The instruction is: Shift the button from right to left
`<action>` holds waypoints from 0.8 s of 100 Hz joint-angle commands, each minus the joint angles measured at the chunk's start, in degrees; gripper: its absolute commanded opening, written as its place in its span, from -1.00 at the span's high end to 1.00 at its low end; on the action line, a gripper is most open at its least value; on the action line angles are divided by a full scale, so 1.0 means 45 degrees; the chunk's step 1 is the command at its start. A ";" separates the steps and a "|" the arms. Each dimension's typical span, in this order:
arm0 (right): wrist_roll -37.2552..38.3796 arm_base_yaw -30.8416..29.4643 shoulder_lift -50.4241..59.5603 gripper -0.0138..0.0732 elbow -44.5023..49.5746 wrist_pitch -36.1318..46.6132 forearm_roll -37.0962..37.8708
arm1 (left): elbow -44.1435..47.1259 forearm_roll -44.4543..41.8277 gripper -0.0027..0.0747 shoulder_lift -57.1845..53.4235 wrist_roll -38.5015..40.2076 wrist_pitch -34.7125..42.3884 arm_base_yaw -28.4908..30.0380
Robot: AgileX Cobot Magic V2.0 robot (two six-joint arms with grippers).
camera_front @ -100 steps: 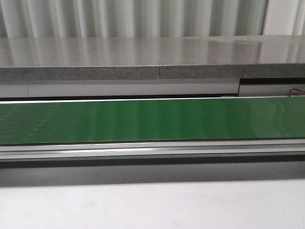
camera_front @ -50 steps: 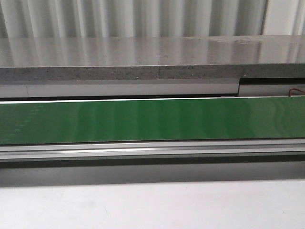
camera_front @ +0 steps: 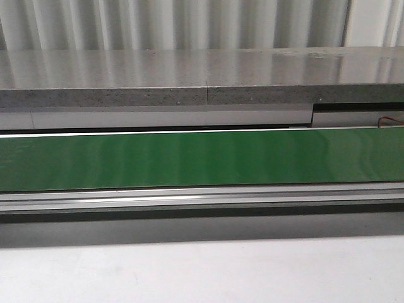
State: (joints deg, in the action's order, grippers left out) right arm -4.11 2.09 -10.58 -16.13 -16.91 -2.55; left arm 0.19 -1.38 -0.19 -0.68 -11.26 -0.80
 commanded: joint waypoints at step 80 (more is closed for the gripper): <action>0.2007 -0.1162 0.2730 0.83 0.3670 0.4085 0.1984 | 0.0506 0.0013 0.98 -0.0417 0.0151 0.0950 -0.0087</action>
State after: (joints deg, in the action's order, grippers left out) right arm 4.85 -2.86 0.60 1.64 -2.42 5.72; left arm 0.19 -1.38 -0.19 -0.68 -11.37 -0.80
